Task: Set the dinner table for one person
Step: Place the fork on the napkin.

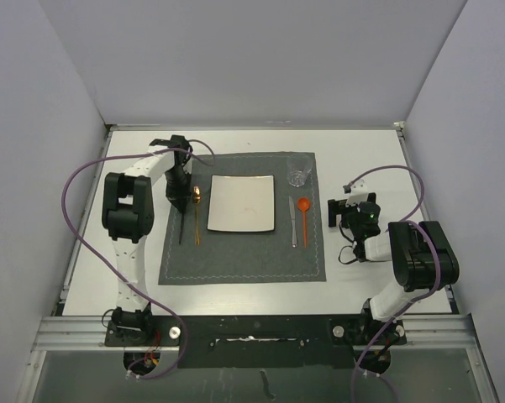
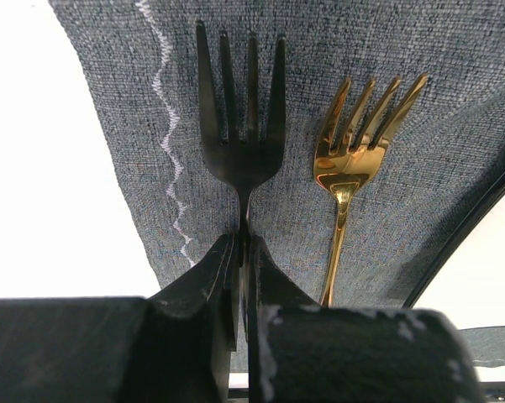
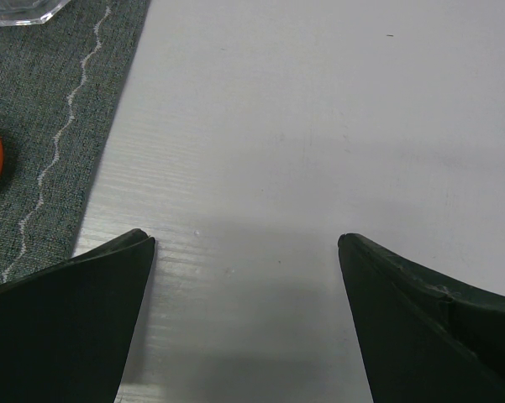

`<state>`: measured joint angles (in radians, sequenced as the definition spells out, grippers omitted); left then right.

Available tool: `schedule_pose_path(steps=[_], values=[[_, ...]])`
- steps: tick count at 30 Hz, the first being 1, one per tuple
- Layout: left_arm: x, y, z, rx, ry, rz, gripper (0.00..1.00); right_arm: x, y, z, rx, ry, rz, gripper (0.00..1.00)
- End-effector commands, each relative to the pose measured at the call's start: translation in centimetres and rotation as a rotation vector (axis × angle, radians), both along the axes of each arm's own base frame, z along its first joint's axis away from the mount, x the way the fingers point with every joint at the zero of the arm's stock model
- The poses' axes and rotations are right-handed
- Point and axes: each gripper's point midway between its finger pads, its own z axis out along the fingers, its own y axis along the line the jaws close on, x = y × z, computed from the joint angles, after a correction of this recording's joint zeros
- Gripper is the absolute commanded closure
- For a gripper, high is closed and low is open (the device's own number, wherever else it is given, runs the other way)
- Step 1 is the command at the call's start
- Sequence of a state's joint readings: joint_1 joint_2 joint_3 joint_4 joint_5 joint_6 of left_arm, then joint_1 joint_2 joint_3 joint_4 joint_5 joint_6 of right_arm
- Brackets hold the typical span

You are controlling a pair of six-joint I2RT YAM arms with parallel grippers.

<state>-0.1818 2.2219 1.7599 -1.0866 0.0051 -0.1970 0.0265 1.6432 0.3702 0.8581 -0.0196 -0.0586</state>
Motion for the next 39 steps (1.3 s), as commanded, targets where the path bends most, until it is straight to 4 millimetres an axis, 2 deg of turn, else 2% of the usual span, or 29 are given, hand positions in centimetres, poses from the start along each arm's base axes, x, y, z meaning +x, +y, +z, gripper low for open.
schedule_pose_path(steps=[1, 17, 39], values=[[0.6, -0.1, -0.7, -0.003, -0.006, -0.015, 1.00, 1.6, 0.1, 2.6, 0.013, -0.090, -0.001, 0.02], [0.1, 0.3, -0.4, 0.019, 0.006, -0.020, 1.00, 1.6, 0.0, 2.6, 0.012, -0.090, 0.000, 0.02], [-0.5, 0.6, 0.1, 0.037, 0.008, -0.019, 0.74, 1.6, 0.1, 2.6, 0.013, -0.090, 0.000, 0.02]])
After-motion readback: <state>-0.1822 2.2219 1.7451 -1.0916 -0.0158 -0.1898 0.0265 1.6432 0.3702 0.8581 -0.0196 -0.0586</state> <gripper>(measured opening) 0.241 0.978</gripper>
